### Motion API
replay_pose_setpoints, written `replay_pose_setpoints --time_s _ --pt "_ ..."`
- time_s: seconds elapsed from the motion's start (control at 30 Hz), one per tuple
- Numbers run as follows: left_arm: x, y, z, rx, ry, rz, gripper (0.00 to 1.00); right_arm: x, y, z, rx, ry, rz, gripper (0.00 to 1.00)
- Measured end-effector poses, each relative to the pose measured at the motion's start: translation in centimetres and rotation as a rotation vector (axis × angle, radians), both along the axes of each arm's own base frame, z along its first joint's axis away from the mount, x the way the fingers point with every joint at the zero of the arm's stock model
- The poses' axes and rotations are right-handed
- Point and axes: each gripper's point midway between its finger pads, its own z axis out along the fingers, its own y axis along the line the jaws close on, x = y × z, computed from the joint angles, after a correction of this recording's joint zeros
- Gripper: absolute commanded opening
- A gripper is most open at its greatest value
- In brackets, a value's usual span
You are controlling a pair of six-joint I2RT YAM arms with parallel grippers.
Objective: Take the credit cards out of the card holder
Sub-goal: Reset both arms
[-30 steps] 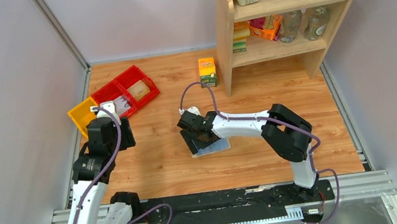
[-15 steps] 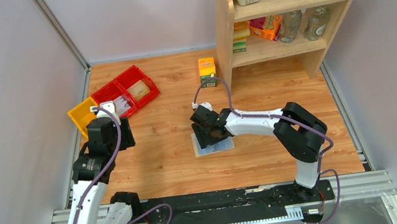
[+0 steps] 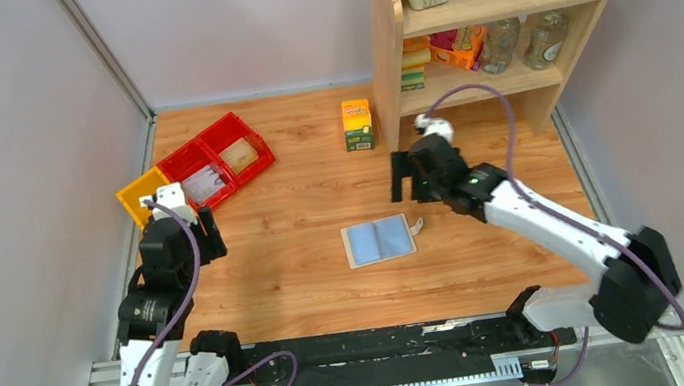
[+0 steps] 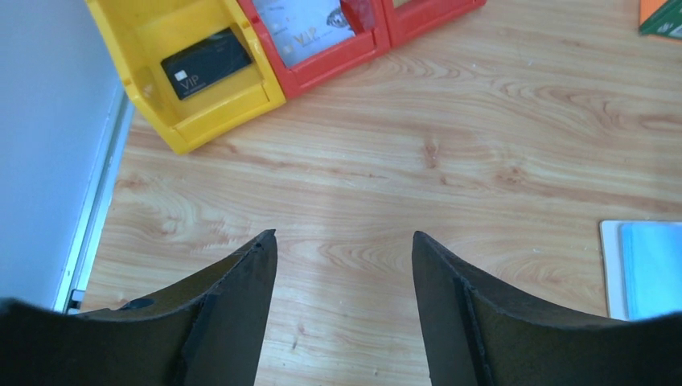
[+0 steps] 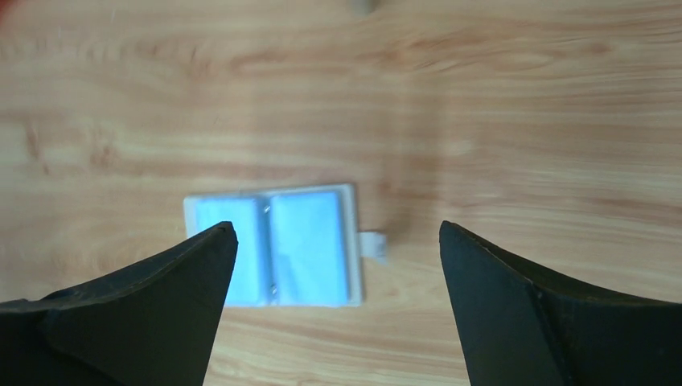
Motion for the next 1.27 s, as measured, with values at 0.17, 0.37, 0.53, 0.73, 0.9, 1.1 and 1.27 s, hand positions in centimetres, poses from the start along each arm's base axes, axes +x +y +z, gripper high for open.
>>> replay_pose_setpoints --time_s 0.17,0.37,0.53,0.73,0.9,1.1,1.27 --pt "-1.3 1.1 1.8 -0.001 -0.107 0.049 0.85 0.5 -9.3 5.7 0.034 -0.185 -0.262 1.0" --pt "-3.8 2.9 4.7 -0.025 -0.313 0.132 0.9 -4.3 -16.6 13.0 0.057 -0.464 -0.432 1.0" --pt "-6.1 4.4 6.5 -0.05 -0.483 0.201 0.9 -8.8 -21.0 16.5 0.084 -0.671 -0.519 1.0" --pt "-7.3 5.7 7.3 -0.061 -0.564 0.272 0.9 -11.9 -24.2 17.2 0.059 -0.811 -0.575 1.0" --pt "-7.4 5.9 7.3 -0.065 -0.565 0.287 0.9 -12.7 -25.2 16.1 0.052 -0.869 -0.6 1.0" --pt "-7.3 5.9 7.5 -0.067 -0.578 0.289 0.9 -12.8 -25.6 15.9 0.049 -0.895 -0.617 1.0" --pt "-7.0 5.8 7.6 -0.064 -0.583 0.281 0.9 -12.8 -25.6 16.2 0.053 -0.904 -0.624 1.0"
